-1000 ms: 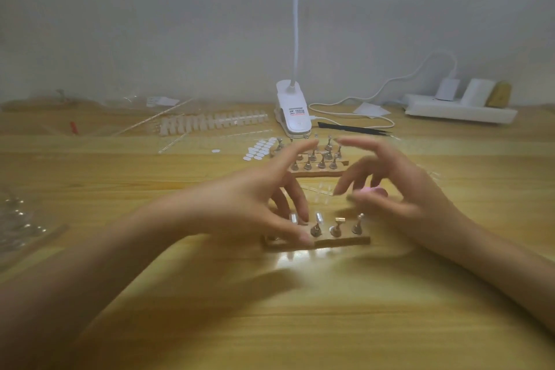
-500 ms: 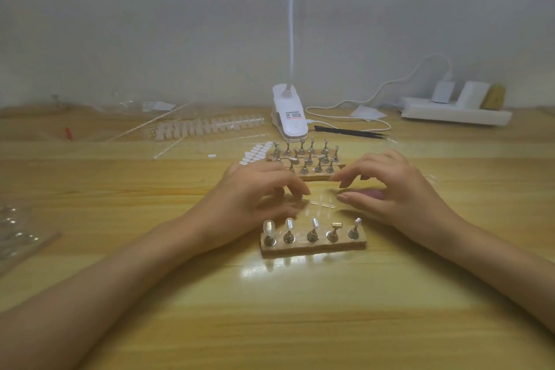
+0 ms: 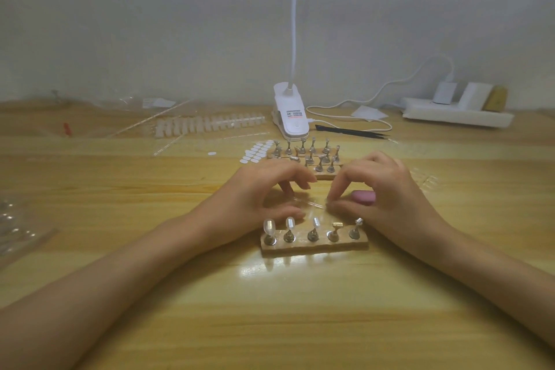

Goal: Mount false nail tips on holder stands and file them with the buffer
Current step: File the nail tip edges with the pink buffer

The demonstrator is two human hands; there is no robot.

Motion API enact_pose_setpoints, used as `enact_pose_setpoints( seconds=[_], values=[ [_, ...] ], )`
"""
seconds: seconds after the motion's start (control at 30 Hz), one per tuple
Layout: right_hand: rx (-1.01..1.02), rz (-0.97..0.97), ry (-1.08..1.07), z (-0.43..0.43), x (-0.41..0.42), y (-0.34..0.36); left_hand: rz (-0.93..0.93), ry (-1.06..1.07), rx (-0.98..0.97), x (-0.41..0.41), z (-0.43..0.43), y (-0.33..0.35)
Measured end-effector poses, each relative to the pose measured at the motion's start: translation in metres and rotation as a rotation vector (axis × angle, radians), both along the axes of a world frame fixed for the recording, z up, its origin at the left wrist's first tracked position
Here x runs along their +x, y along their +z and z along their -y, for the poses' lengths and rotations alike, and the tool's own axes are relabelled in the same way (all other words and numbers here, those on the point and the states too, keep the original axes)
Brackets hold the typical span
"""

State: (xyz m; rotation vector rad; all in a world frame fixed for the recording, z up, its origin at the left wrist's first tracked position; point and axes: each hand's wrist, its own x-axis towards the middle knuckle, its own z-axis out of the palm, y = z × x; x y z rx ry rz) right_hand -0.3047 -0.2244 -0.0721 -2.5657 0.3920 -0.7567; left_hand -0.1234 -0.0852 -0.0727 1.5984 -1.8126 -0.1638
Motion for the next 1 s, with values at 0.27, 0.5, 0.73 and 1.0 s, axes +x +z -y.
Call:
enact_pose_setpoints(
  seconds=[0.27,0.5,0.73,1.0],
  values=[
    [0.606,0.173,0.061,0.004,-0.001,0.007,0.171,0.027,-0.129,0.0,0.002,0.0],
    [0.471,0.221,0.033,0.005,-0.002,0.006,-0.092,0.177,-0.015,0.006,0.002,-0.002],
    [0.446,0.263,0.056,0.004,-0.006,0.008,0.216,0.305,-0.019,0.005,-0.001,0.0],
    [0.39,0.285,0.125,-0.015,-0.007,0.017,-0.276,0.009,-0.111,-0.02,-0.005,0.02]
  ],
)
